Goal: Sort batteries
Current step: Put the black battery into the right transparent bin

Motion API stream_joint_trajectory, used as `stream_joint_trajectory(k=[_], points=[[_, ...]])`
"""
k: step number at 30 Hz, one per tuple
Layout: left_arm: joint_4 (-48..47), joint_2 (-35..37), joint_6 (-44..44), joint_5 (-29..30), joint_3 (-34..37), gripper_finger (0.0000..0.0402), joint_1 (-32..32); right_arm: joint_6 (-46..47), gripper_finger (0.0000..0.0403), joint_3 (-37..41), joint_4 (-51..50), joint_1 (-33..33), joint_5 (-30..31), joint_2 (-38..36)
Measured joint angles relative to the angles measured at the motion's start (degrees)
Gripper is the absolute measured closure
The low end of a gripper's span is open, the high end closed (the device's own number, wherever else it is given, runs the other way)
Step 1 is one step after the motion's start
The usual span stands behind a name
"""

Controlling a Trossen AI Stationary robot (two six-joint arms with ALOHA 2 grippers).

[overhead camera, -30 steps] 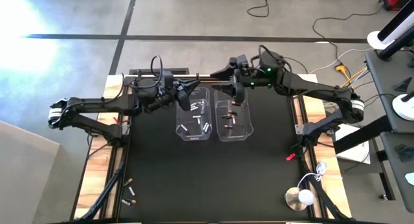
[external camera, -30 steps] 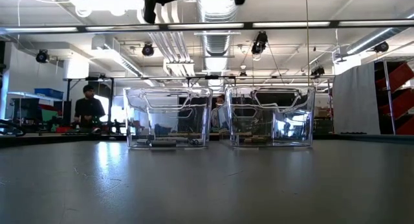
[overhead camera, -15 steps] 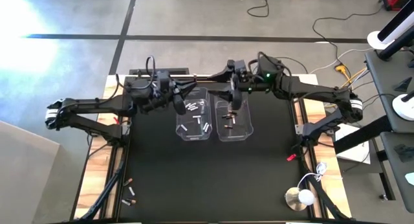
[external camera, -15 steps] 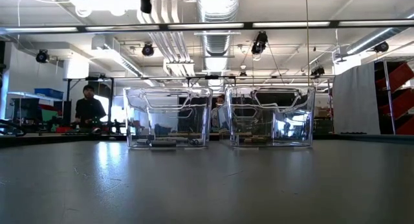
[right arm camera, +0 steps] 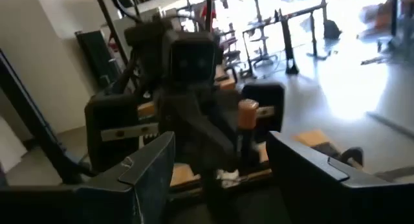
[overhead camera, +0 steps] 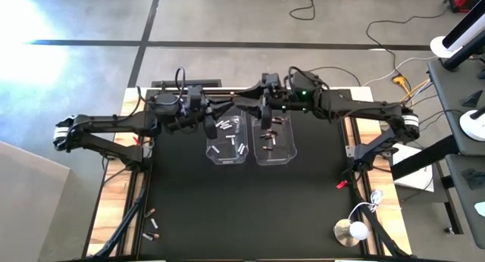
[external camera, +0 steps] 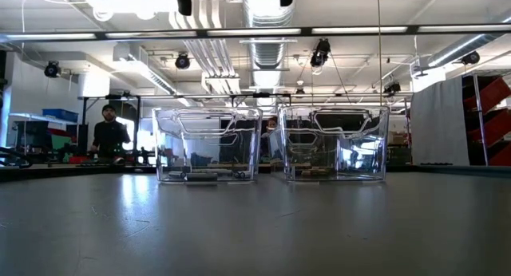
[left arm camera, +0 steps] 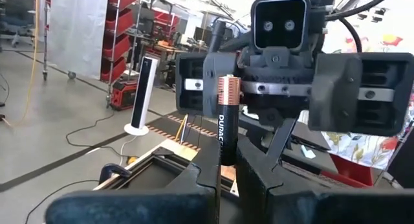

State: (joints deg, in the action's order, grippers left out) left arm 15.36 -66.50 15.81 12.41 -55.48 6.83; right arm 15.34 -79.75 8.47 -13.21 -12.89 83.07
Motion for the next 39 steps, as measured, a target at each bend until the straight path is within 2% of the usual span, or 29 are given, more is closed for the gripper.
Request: stream_joint_trajectory(k=[14, 19, 25, 27, 32, 36, 39], points=[[-2.08, 0.00, -0.32, -1.98, 0.00, 0.0391, -0.26, 5.77, 0.0201, 0.02, 5.91, 0.22, 1.02, 4.52], [-2.35, 0.00, -0.34, -2.00, 0.00, 0.0391, -0.26, 5.54, 0.0258, 0.02, 5.60, 0.22, 1.01, 4.46], [-2.86, 0.00, -0.32, -2.04, 0.00, 0.0389, -0.26, 0.90, 0.0372, 0.02, 5.62, 0.59, 1.12, 4.57], [-2.80, 0.00, -0.32, -2.00, 0.00, 0.0383, -0.26, 0.62, 0.0374, 0.02, 5.69, 0.59, 0.92, 4.57], [-3.79, 0.38, -0.54, -0.71, 0.00, 0.0343, -0.26, 0.57, 0.0374, 0.02, 5.09, 0.58, 0.94, 4.25], [-8.00, 3.07, -0.50, 2.25, 0.00, 0.0288, -0.26, -1.25, 0.0374, -2.26, 2.37, 0.57, -0.30, 3.43], [-13.25, 6.47, 0.78, 4.06, 0.00, 0.0244, -0.19, -4.37, 0.0374, -6.17, -4.07, 0.59, -0.63, 2.64]])
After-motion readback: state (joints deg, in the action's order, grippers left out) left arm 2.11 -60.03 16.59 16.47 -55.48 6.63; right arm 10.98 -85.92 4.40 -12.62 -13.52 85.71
